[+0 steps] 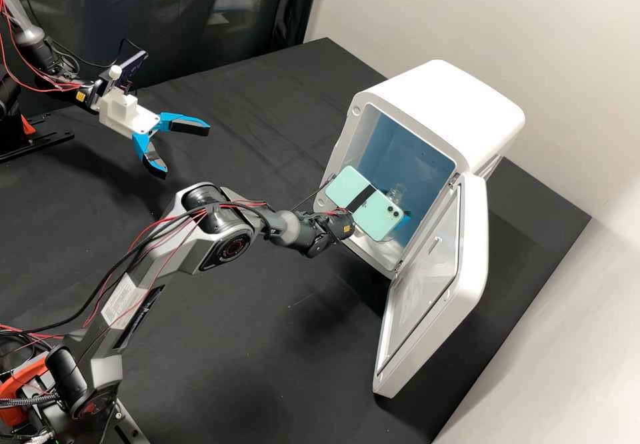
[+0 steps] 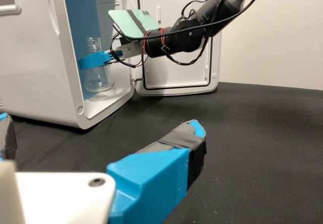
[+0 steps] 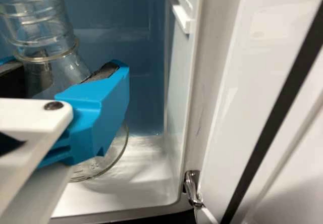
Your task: Place the flask in the incubator
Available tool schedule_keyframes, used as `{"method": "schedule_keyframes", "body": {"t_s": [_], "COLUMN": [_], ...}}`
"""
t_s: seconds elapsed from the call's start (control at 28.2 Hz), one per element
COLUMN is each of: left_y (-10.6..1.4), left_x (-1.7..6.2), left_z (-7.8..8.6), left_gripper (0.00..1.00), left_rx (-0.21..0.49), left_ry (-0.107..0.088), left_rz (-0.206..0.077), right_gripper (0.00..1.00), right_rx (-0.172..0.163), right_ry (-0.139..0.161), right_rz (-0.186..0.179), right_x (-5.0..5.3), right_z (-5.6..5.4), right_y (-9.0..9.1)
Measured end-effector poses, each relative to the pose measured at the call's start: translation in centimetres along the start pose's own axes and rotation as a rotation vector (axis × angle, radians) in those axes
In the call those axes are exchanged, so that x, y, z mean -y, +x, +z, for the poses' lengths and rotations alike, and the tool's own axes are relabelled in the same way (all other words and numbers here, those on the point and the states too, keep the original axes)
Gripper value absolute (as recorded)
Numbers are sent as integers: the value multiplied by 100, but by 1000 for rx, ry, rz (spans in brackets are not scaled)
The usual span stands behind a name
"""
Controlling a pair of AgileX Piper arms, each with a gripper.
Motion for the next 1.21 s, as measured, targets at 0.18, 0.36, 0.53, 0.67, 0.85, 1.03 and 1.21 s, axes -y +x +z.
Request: {"method": "schedule_keyframes", "body": {"t_s": [0.18,0.36,0.53,0.67,0.85,1.03,1.21], "left_y": [20,20,35,42,52,52,52], "left_x": [-26,-25,-36,-39,-36,-35,-35], "left_z": [-4,-1,13,20,26,24,24], "left_gripper": [100,100,100,100,100,100,100], "left_rx": [1,2,9,10,4,1,1], "left_ry": [4,4,5,3,-1,-2,-2], "left_rz": [9,8,13,14,9,8,8], "right_gripper": [0,0,0,0,0,0,0], "right_rx": [26,52,49,40,27,17,2], "right_ry": [16,15,2,-16,-19,-24,-40], "right_rz": [-16,-35,-35,-38,-40,-44,-39], "right_x": [42,72,79,124,195,271,324], "right_z": [41,76,68,51,-2,-57,-85], "right_y": [70,156,226,283,339,367,382]}}
